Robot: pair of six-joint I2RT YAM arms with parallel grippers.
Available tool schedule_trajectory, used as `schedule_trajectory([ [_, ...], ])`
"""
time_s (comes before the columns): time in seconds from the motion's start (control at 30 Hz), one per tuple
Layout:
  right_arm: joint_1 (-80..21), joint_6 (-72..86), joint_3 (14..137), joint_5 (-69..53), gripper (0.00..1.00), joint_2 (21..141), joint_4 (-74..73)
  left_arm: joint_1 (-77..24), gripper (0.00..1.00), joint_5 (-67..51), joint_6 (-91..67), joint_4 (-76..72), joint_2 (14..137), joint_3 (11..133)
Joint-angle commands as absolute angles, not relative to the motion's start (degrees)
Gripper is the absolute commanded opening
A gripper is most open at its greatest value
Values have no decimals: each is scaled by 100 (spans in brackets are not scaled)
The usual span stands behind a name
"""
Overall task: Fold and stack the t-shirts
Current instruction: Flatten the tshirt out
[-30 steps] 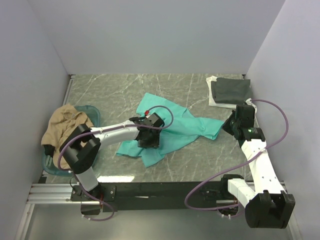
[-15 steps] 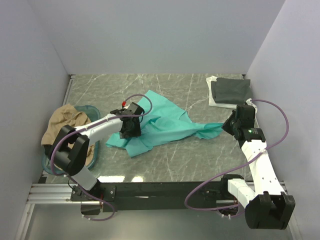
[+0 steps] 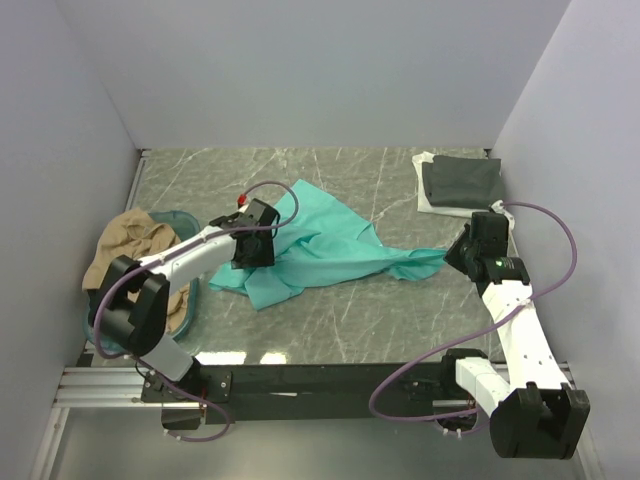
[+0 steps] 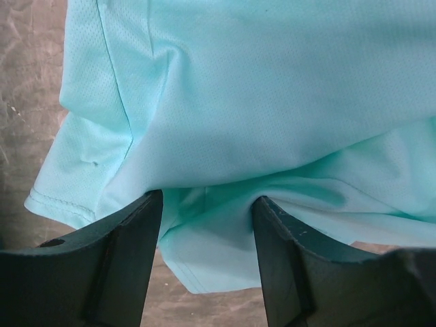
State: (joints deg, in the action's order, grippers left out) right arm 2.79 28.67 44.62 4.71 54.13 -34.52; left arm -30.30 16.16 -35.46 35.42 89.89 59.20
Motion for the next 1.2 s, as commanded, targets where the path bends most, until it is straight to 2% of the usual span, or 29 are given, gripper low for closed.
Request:
schedule_trajectory([
  [0.0,299,2857,4473,721,0,5361,-3410,-2979,60,1486,-3419,3375,8605,5801],
  [0.3,299,2892,4456,747,0,5432,-3384,-2979,62,977,-3357,2874,7603,5107],
  [0.73,299,2883,4386,738,0,5379,-3384,-2979,58,975,-3665,2997,8367,5124],
  [1.0,299,2892,4377,729,0,5344,-3384,-2971,54,1915,-3823,3129,8956,5212],
  [1.17,299,2883,4351,756,0,5335,-3393,-2944,52,2100,-3762,3085,9210,5370],
])
